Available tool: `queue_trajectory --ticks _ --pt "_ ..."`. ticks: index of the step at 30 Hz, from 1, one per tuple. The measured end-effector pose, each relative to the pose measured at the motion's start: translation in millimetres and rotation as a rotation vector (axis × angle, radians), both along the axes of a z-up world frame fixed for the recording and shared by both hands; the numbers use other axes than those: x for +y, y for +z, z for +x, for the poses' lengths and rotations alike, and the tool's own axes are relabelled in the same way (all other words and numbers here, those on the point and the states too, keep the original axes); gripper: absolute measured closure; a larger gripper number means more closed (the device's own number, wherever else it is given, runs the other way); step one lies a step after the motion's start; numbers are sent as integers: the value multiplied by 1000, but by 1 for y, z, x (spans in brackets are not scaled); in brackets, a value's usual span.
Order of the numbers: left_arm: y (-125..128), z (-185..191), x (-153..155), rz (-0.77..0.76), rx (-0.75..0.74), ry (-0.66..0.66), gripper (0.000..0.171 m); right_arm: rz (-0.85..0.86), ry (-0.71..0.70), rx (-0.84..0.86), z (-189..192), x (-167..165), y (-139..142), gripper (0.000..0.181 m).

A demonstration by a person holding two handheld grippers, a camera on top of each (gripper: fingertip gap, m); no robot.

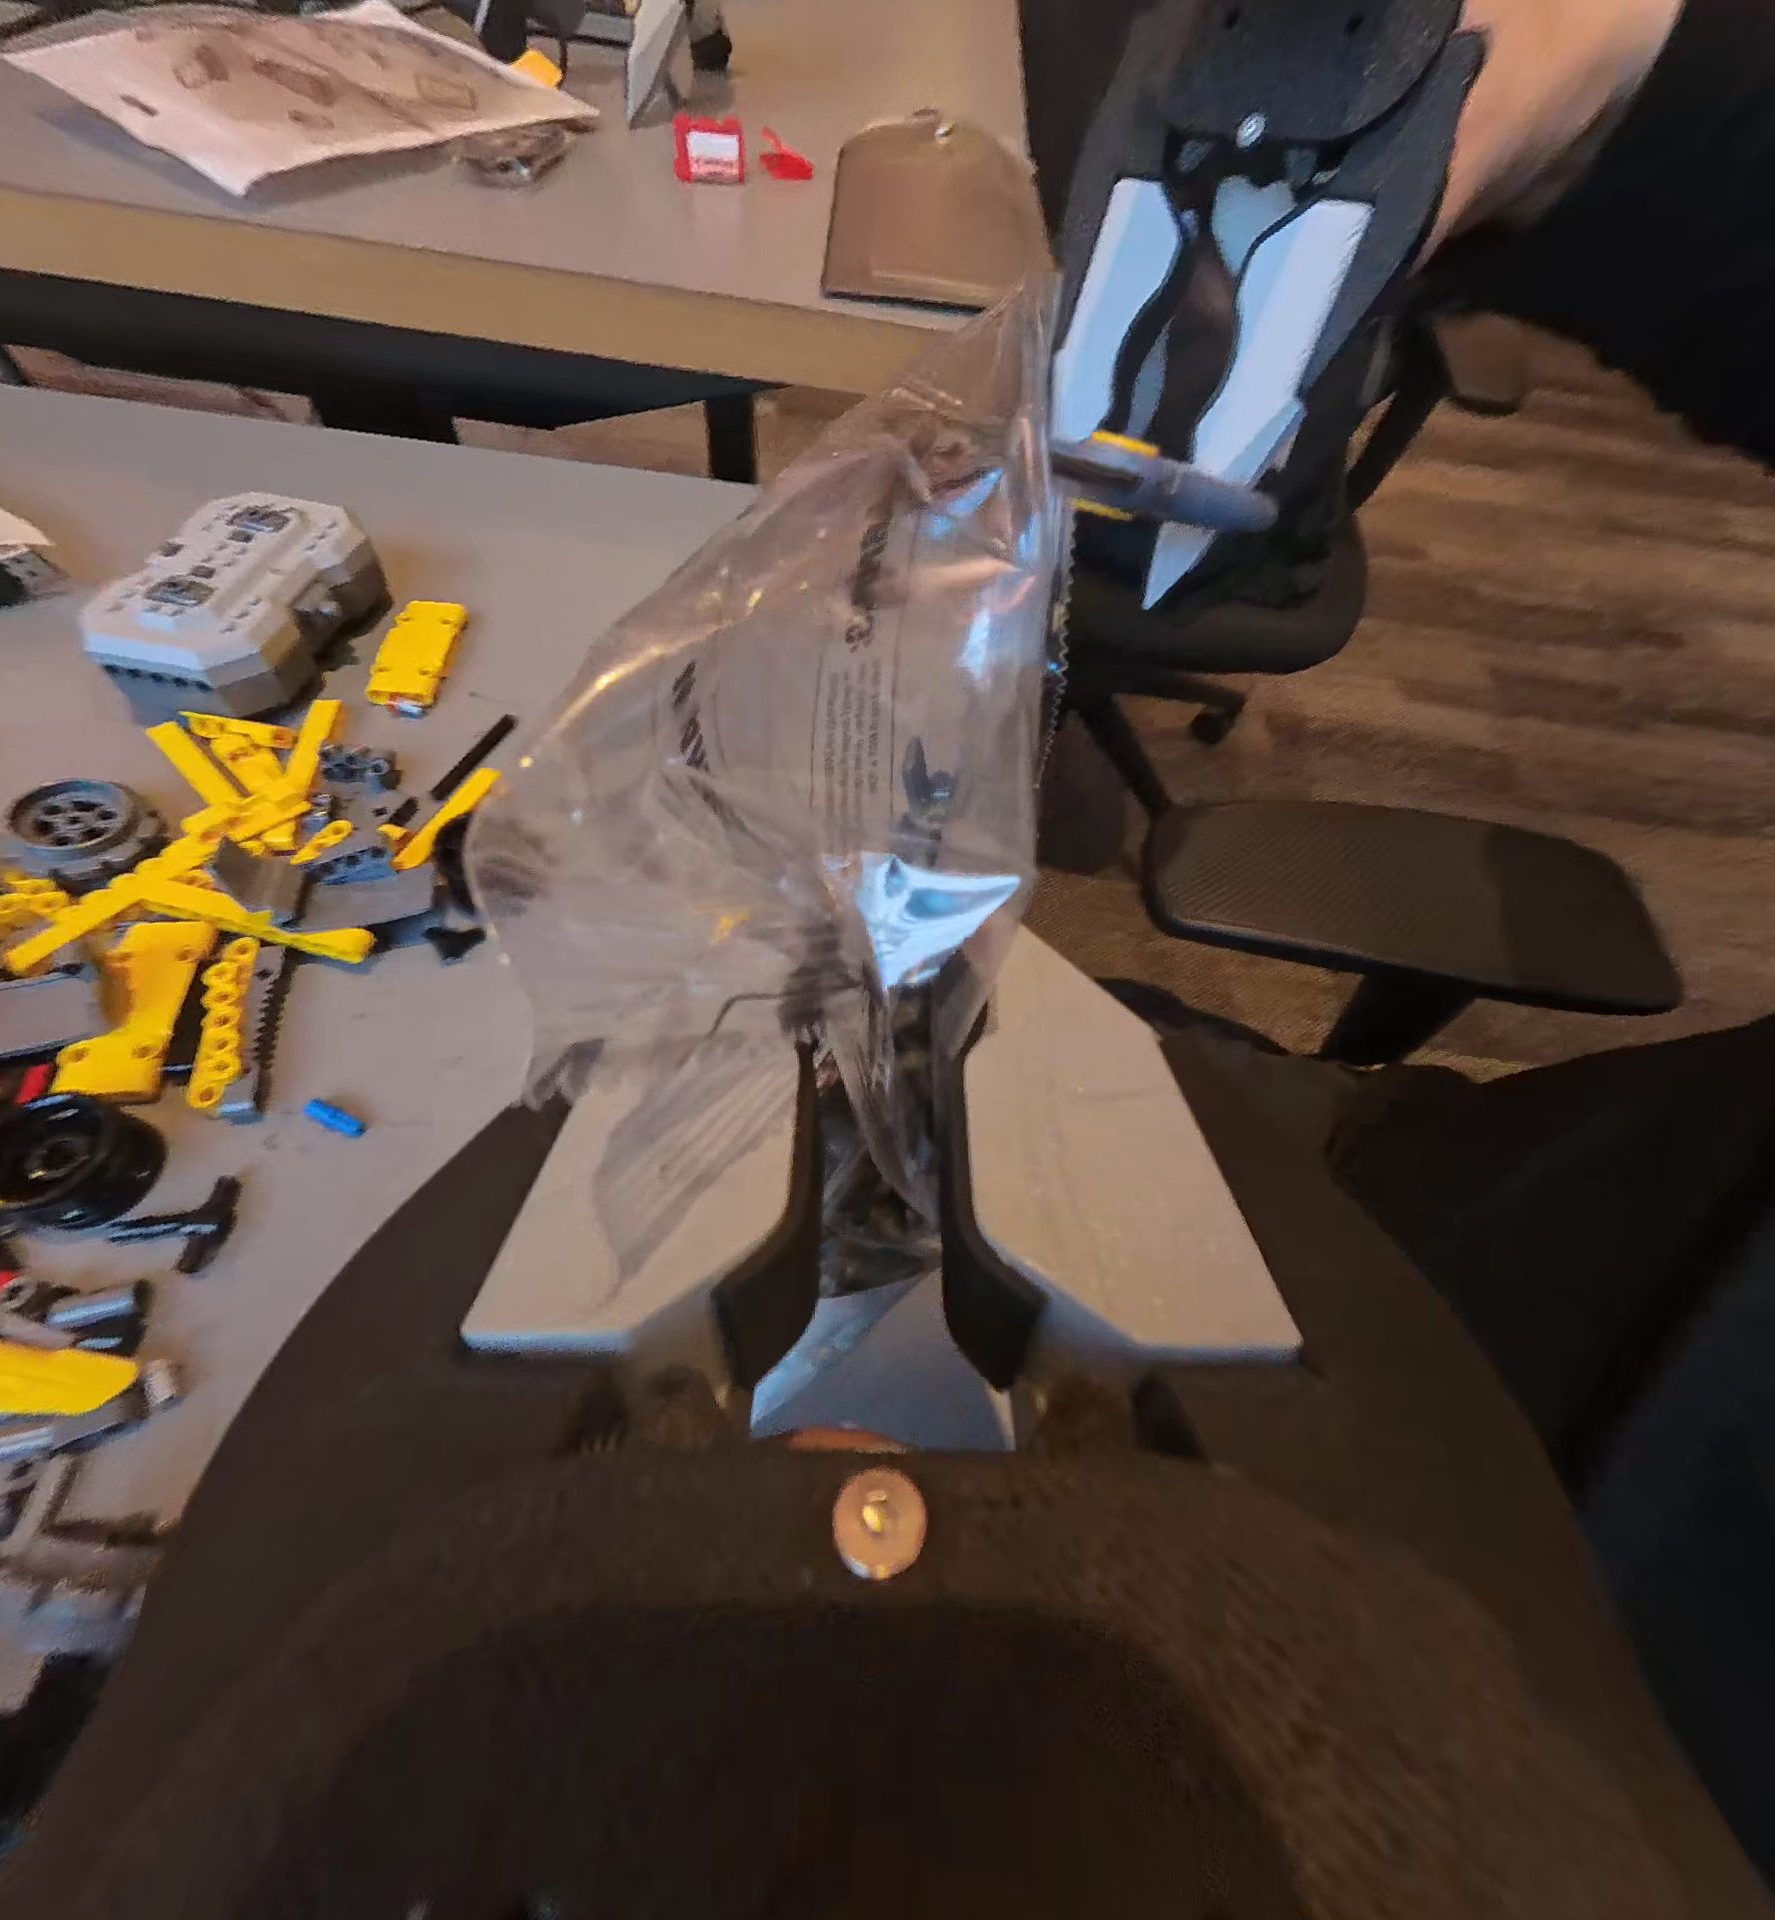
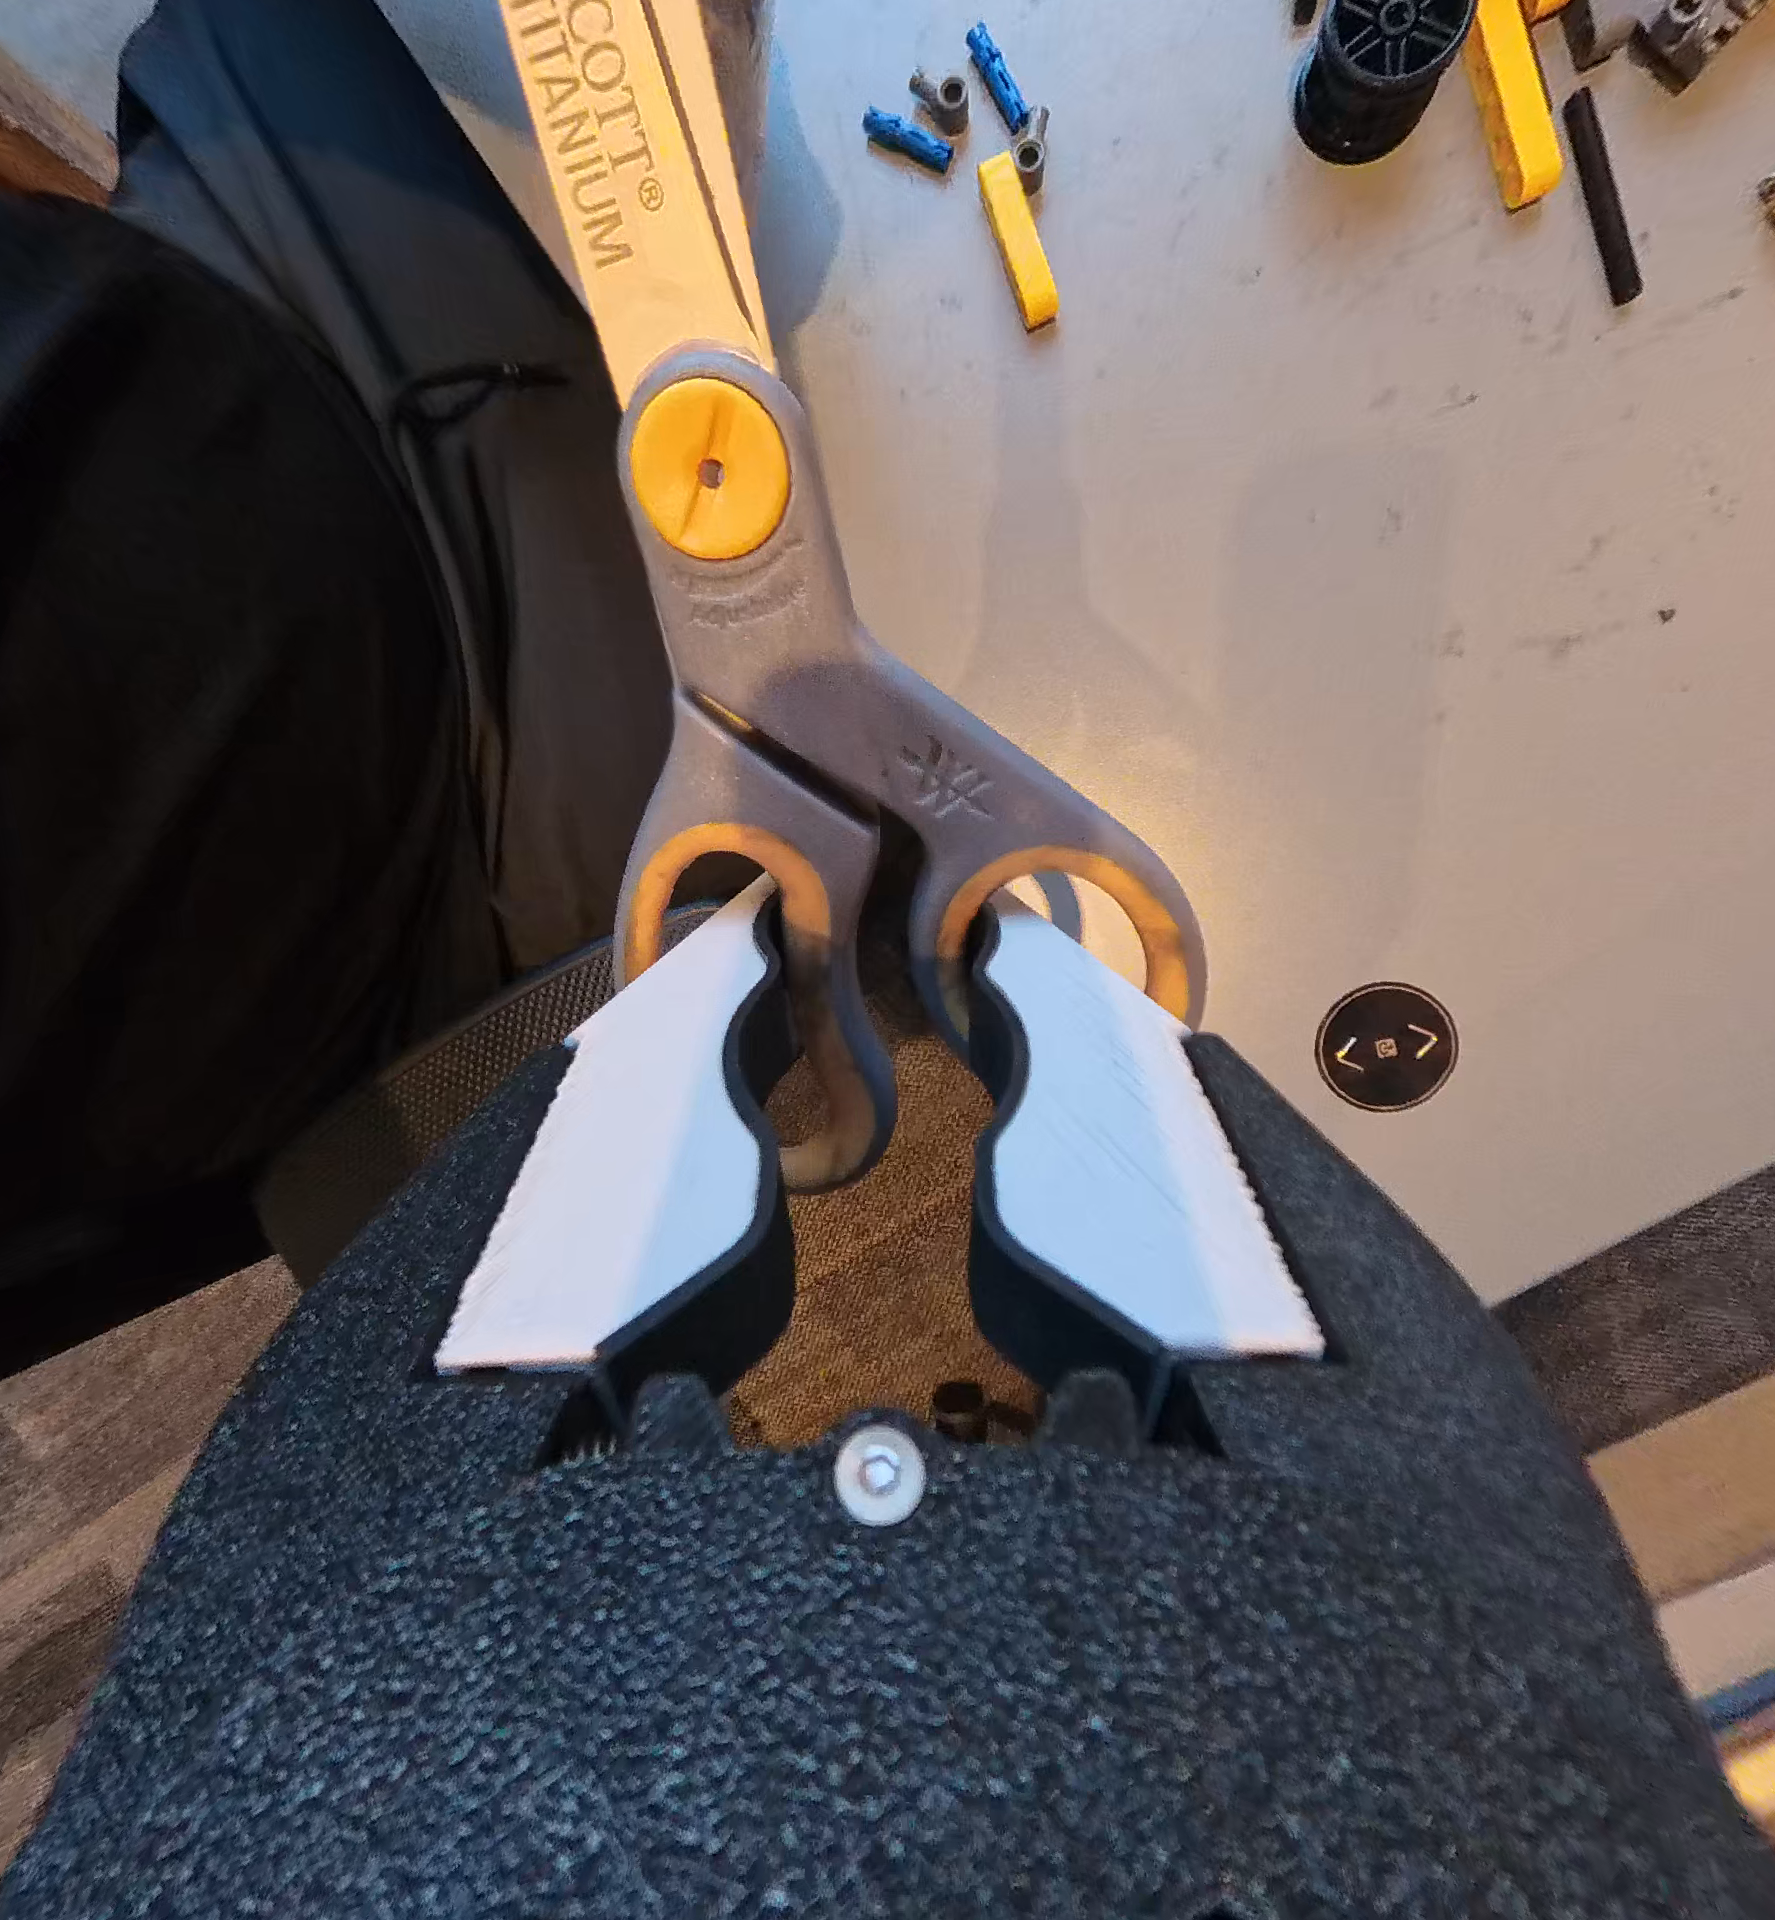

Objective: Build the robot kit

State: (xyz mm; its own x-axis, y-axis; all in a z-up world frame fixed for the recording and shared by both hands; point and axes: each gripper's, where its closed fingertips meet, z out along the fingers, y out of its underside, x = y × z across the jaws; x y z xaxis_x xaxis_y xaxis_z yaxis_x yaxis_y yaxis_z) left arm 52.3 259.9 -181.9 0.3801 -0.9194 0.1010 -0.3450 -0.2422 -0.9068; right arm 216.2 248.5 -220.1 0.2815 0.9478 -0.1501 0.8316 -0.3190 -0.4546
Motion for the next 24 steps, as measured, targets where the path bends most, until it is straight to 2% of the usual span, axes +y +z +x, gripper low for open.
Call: queue_trajectory --ticks 4,9,15,18,24 --pt "1 -7 2 3 119 22 158 8 -1 -11 -3 3 9 153" --pt "10 -8 -6 43 222 -60 159 -19 51 -16 -12 -3 6 154" --pt "1 -23 5 -14 308 -61 158 -76 40 121 -39 -2 -30 154" --pt "0 -26 6 -65 314 -61 159 9 44 187 -51 10 -44 154" --pt "-2 -24 10 -79 340 -48 158 173 -34 206 -60 34 -63 154"
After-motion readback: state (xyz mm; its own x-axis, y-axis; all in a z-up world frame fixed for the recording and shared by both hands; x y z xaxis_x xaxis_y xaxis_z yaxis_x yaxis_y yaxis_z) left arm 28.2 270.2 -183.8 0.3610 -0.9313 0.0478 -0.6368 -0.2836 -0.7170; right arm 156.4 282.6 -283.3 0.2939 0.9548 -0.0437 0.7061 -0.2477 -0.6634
